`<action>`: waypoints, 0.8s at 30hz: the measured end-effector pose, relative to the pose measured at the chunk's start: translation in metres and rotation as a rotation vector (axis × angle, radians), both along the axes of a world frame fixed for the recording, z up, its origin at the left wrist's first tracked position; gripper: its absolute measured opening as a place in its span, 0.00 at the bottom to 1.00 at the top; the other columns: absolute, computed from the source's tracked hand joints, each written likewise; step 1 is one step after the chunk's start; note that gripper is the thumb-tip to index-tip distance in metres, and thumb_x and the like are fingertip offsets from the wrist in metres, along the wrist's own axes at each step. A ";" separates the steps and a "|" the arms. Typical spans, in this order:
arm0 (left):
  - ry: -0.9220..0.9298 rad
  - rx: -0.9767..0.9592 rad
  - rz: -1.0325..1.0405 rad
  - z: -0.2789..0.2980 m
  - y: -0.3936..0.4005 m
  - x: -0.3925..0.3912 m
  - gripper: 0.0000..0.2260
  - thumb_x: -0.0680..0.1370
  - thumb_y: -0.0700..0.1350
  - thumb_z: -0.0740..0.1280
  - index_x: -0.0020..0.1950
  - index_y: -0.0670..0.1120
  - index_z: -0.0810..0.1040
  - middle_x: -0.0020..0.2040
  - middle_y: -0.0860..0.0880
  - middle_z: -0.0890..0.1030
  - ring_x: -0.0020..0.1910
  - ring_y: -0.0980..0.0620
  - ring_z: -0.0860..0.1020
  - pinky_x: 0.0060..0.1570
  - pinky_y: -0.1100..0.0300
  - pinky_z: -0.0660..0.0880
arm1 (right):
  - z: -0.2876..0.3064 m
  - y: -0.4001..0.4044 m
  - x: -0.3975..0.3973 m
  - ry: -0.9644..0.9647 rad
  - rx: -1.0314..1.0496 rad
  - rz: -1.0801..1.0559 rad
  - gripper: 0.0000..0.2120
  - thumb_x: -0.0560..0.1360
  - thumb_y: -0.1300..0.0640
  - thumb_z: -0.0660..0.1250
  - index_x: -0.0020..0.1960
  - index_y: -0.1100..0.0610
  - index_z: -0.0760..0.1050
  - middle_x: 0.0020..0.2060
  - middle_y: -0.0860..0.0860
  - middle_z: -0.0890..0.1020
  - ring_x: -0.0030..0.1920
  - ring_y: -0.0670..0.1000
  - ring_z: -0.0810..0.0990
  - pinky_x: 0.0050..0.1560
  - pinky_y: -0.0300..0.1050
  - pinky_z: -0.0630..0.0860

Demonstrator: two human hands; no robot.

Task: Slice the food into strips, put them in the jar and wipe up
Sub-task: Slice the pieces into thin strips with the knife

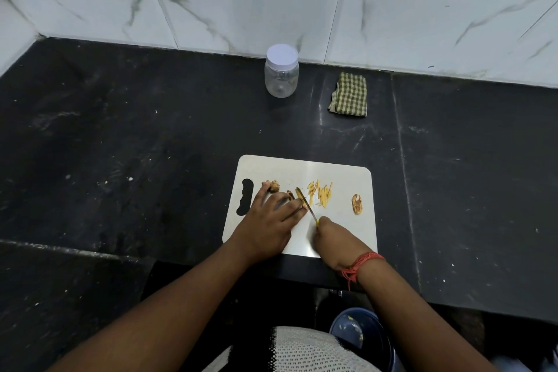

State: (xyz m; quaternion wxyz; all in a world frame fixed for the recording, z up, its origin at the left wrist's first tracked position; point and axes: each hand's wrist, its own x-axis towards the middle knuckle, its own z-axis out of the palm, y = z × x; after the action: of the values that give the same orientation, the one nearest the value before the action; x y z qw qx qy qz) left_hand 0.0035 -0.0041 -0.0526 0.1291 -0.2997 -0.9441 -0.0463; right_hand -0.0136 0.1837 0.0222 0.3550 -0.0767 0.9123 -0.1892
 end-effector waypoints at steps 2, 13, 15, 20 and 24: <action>-0.001 -0.009 0.001 0.000 0.000 0.001 0.20 0.77 0.46 0.63 0.69 0.47 0.76 0.68 0.48 0.76 0.64 0.42 0.74 0.69 0.31 0.63 | 0.001 0.001 -0.001 -0.006 -0.009 -0.001 0.03 0.80 0.64 0.54 0.48 0.59 0.64 0.34 0.49 0.69 0.35 0.48 0.70 0.40 0.42 0.66; 0.026 -0.030 0.011 -0.005 0.001 0.000 0.20 0.77 0.47 0.60 0.69 0.47 0.77 0.66 0.47 0.77 0.60 0.41 0.75 0.71 0.33 0.62 | 0.015 0.004 -0.002 -0.048 0.009 0.019 0.05 0.81 0.63 0.53 0.48 0.59 0.65 0.34 0.50 0.70 0.33 0.46 0.68 0.29 0.38 0.61; 0.027 -0.030 0.013 -0.005 0.002 0.000 0.20 0.77 0.46 0.61 0.69 0.47 0.77 0.67 0.48 0.77 0.60 0.41 0.75 0.71 0.34 0.62 | 0.014 0.004 -0.002 -0.045 0.023 0.026 0.04 0.80 0.65 0.53 0.48 0.59 0.65 0.34 0.50 0.69 0.33 0.46 0.68 0.29 0.37 0.61; 0.018 -0.041 0.017 -0.005 0.002 0.001 0.21 0.77 0.46 0.63 0.70 0.46 0.76 0.67 0.47 0.76 0.60 0.41 0.75 0.71 0.35 0.62 | 0.019 0.005 -0.004 -0.056 0.046 0.037 0.05 0.80 0.65 0.53 0.49 0.59 0.66 0.36 0.51 0.72 0.34 0.47 0.69 0.29 0.37 0.62; -0.002 -0.047 0.013 -0.005 0.001 0.002 0.21 0.78 0.46 0.63 0.71 0.45 0.76 0.68 0.46 0.76 0.60 0.41 0.75 0.70 0.35 0.63 | 0.022 0.007 -0.007 -0.093 0.058 0.042 0.05 0.80 0.65 0.53 0.49 0.59 0.67 0.36 0.52 0.72 0.34 0.48 0.70 0.30 0.39 0.64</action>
State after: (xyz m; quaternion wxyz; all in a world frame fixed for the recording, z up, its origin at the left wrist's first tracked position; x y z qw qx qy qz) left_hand 0.0052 -0.0026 -0.0571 0.1216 -0.2965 -0.9469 -0.0237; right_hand -0.0210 0.1910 0.0447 0.4032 -0.0768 0.8980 -0.1586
